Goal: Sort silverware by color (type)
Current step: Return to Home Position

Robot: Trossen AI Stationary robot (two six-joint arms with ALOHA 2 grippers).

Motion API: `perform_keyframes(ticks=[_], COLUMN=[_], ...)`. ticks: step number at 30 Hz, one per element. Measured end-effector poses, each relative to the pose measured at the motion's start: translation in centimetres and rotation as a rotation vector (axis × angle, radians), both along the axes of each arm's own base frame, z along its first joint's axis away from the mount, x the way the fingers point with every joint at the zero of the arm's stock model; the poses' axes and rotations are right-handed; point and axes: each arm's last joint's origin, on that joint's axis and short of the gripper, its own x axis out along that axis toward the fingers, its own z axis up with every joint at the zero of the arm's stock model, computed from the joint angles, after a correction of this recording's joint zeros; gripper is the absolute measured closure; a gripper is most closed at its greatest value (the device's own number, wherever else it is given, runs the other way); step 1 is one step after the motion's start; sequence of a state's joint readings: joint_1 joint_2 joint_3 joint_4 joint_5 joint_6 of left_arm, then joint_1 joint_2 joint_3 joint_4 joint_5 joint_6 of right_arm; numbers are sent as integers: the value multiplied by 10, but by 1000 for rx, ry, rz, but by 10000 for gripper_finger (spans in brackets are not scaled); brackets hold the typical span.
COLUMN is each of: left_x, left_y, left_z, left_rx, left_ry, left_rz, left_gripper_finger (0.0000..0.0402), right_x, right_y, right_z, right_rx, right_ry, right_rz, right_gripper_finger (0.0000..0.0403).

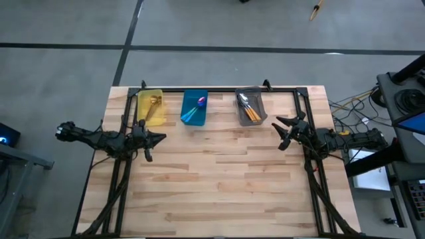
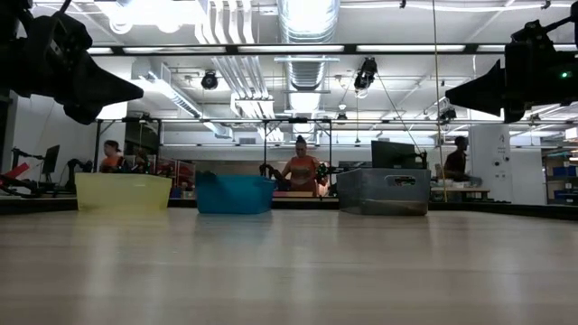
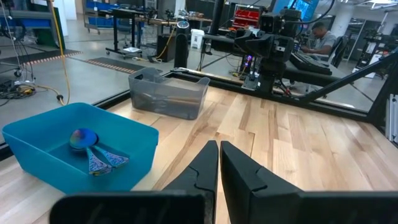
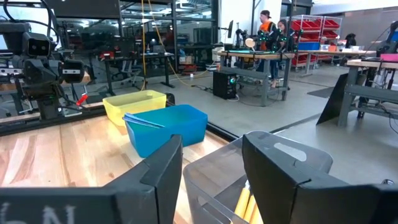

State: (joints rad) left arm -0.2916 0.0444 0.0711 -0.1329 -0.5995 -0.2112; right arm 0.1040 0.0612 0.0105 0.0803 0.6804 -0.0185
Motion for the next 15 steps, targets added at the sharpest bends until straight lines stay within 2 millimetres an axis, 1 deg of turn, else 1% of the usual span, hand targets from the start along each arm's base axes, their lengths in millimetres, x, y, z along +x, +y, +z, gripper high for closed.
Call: perform_keyframes(ticks=[15], left_x=[0], left_y=[0], left_z=[0], left_rx=[0], left_ry=[0], left_rz=[0], left_gripper_finger=[402], right_x=[0], right_y=[0], right_z=[0], right_rx=[0], right_ry=[0], right_rz=[0], right_gripper_finger=[250])
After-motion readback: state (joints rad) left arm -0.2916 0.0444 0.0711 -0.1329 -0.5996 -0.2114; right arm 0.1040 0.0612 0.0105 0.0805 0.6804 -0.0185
